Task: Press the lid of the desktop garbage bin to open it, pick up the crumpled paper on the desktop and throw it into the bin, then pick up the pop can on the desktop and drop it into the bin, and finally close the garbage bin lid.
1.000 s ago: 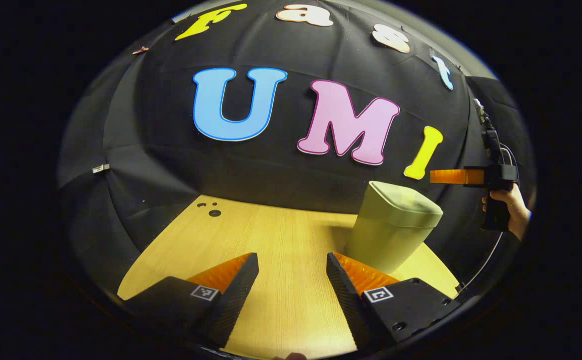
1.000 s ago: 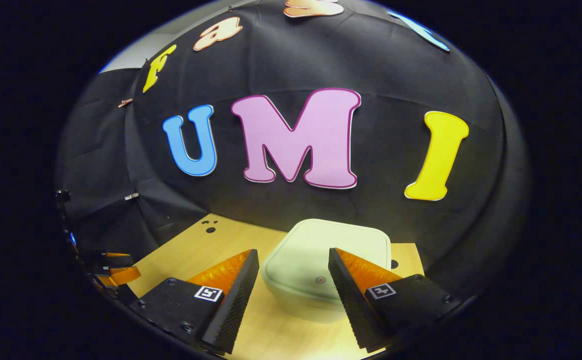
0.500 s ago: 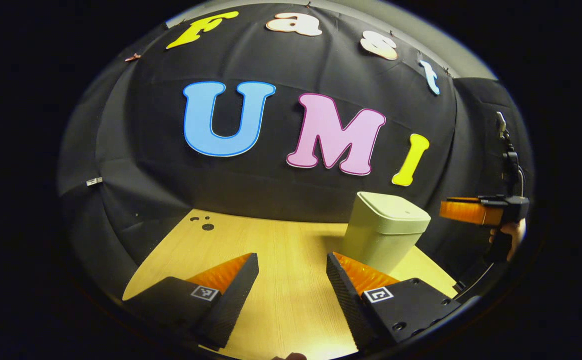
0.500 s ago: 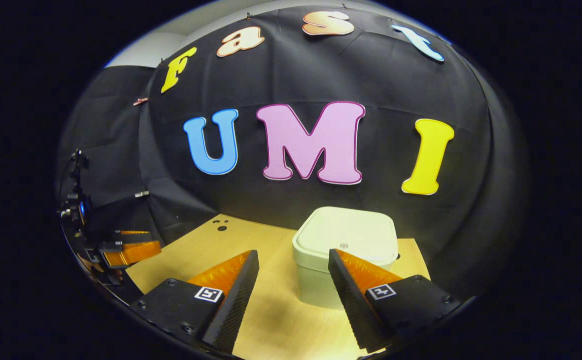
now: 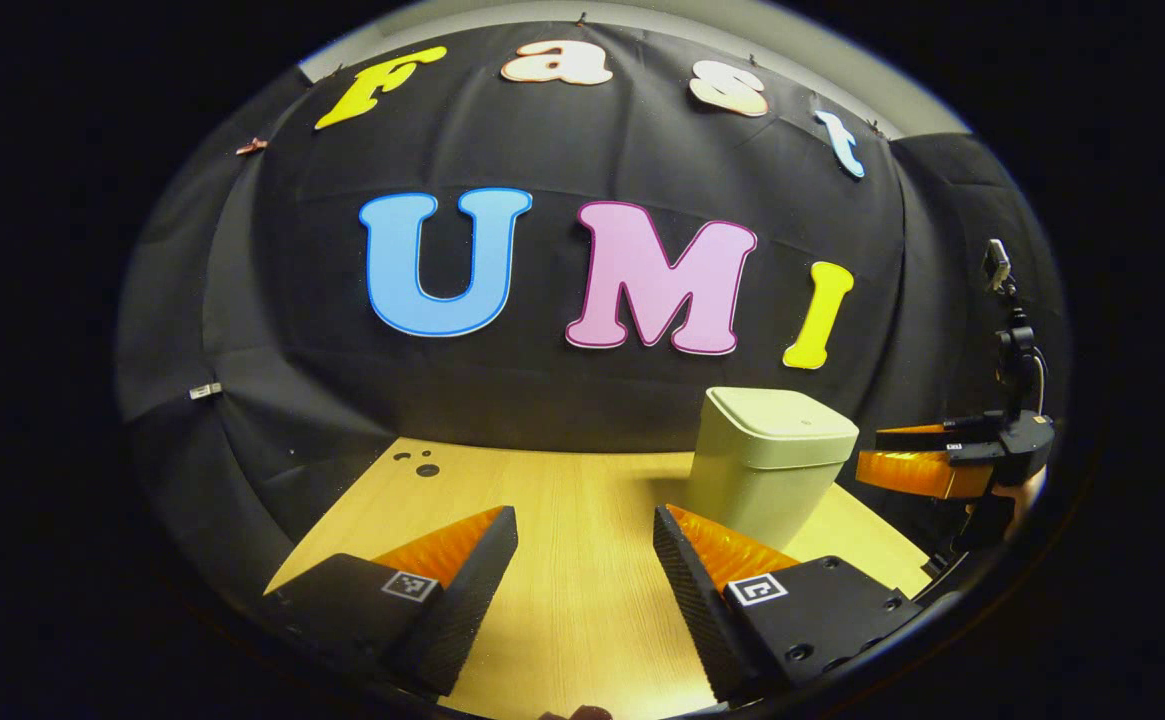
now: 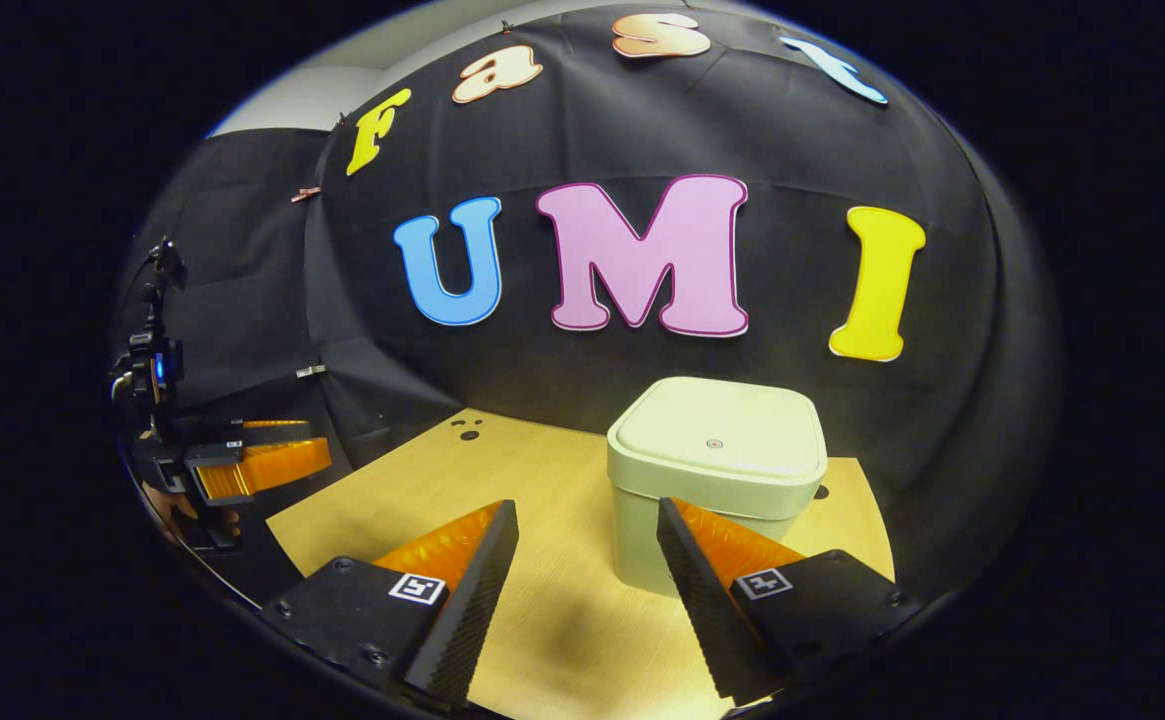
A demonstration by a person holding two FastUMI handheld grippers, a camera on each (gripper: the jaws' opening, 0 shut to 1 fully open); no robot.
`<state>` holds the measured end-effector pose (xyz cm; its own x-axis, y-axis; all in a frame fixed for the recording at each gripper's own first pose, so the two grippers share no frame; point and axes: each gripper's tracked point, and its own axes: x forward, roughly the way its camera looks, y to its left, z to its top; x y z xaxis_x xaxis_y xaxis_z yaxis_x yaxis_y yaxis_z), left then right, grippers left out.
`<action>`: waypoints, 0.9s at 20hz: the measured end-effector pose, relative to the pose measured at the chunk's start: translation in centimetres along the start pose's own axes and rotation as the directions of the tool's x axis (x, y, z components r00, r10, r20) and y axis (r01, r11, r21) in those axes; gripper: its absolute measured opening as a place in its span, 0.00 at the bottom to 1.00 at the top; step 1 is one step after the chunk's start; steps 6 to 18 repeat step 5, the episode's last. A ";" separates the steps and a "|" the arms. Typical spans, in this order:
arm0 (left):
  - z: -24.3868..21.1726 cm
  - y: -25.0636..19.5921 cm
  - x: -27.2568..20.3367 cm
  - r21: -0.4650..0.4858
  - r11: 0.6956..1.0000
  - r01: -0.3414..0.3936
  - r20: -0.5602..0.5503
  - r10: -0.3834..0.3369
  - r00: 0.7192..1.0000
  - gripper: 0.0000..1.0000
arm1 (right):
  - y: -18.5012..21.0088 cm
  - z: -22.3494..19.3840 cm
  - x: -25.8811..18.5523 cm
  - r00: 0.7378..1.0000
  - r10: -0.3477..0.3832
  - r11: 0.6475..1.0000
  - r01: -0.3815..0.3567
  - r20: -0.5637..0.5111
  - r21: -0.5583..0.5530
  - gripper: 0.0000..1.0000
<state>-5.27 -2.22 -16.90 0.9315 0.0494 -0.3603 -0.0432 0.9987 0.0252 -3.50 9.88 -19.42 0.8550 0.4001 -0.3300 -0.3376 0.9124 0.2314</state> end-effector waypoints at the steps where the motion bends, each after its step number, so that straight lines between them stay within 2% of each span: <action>1: -0.1 -0.4 0.0 -0.005 1.000 -0.011 0.005 0.011 1.000 0.90 | -0.4 -0.5 -0.1 1.000 0.015 1.000 -0.015 -0.011 0.002 0.89; 5: -1.2 -1.5 -0.5 -0.029 0.997 -0.070 -0.004 0.070 0.998 0.90 | -1.9 -0.5 -1.1 0.997 0.074 0.997 -0.074 -0.005 0.002 0.89; 18: -1.2 -1.5 -0.5 -0.029 0.997 -0.070 -0.004 0.070 0.998 0.90 | -1.9 -0.5 -1.1 0.997 0.074 0.997 -0.074 -0.005 0.002 0.89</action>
